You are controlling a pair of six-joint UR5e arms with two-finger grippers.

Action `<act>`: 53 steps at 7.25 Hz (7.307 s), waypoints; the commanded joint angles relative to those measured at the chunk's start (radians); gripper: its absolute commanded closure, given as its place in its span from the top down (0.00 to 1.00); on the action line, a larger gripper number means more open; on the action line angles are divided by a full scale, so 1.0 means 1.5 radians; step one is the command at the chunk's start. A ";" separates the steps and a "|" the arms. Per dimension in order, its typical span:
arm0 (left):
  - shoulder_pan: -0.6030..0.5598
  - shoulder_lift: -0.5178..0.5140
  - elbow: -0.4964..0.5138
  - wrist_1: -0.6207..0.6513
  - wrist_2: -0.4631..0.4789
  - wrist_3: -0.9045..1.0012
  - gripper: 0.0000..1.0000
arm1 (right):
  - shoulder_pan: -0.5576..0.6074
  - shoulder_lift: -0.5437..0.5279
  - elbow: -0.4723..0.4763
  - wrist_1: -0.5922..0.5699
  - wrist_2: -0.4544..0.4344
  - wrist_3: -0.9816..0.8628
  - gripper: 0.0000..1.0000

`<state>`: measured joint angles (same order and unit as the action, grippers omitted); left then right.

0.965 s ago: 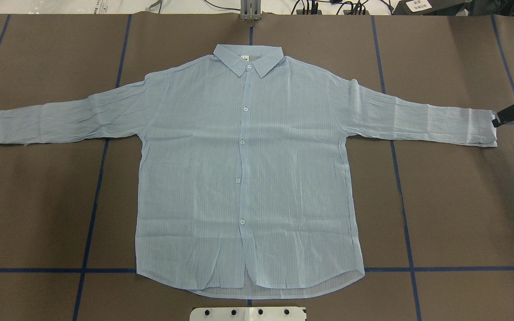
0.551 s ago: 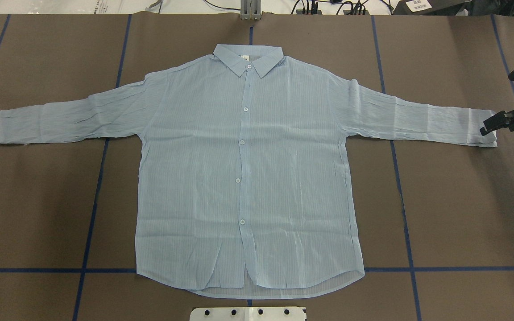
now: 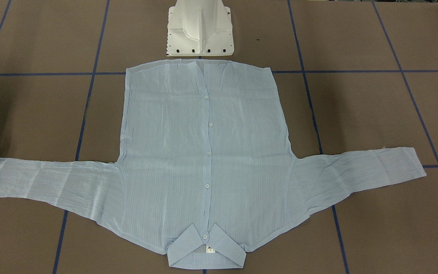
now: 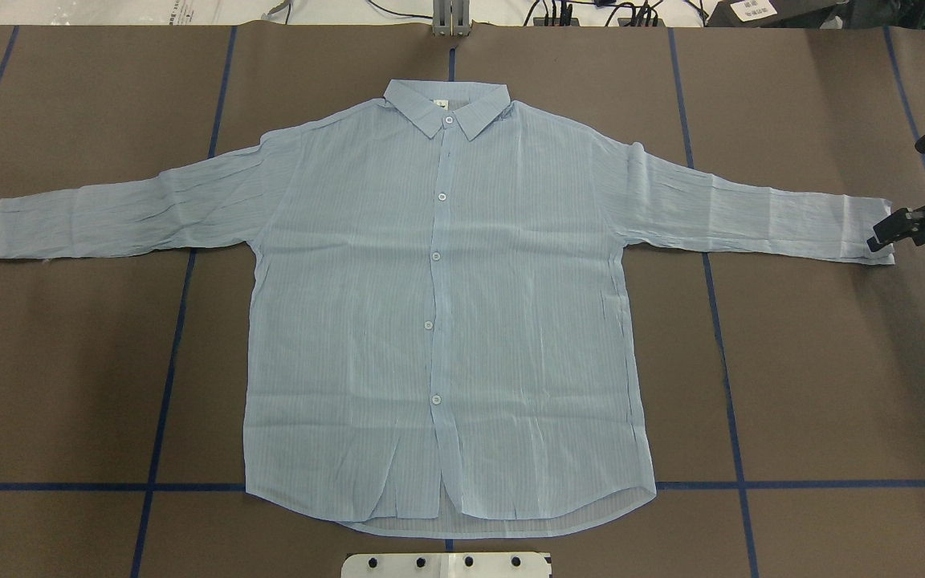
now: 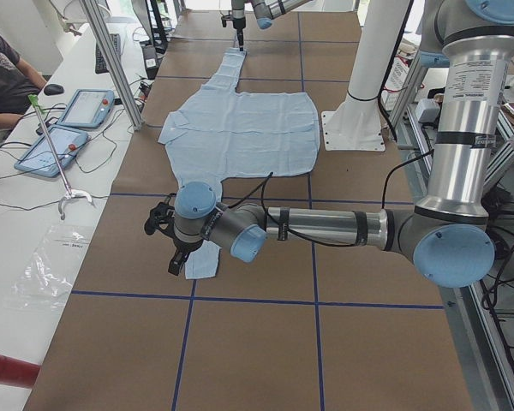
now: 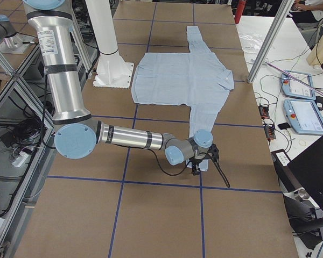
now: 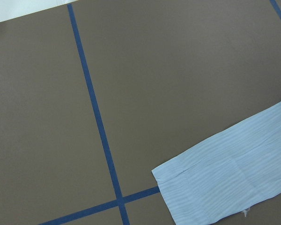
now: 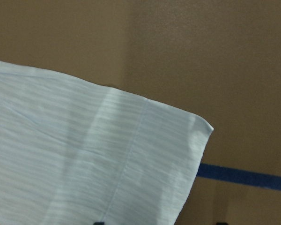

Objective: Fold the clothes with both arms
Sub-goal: 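Lower the right gripper onto the cuff of the sleeve nearest it and grasp, then lift the sleeve cuff with the right gripper and carry it across the shirt, then lay the sleeve across the chest below the collar with the right gripper, then release the sleeve and raise the right gripper above the collar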

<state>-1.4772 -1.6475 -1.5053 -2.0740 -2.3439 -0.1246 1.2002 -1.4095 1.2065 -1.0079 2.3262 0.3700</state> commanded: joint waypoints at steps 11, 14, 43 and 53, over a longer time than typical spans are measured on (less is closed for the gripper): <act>0.000 0.000 -0.001 -0.001 0.000 -0.001 1.00 | -0.012 0.007 0.000 -0.001 -0.018 0.024 0.24; 0.000 0.000 -0.001 0.000 -0.001 -0.003 0.99 | -0.009 0.008 0.024 0.000 -0.017 0.028 0.00; 0.154 0.015 0.052 -0.201 0.153 -0.352 0.99 | -0.390 0.668 -0.045 -0.252 -0.319 0.470 1.00; 0.300 0.033 0.161 -0.378 0.292 -0.547 0.75 | -0.283 0.437 0.247 -0.412 -0.209 0.389 1.00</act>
<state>-1.0457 -1.5963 -1.2672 -2.6409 -1.9068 -0.9398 0.7740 -0.7521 1.5751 -1.6261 2.0101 0.9550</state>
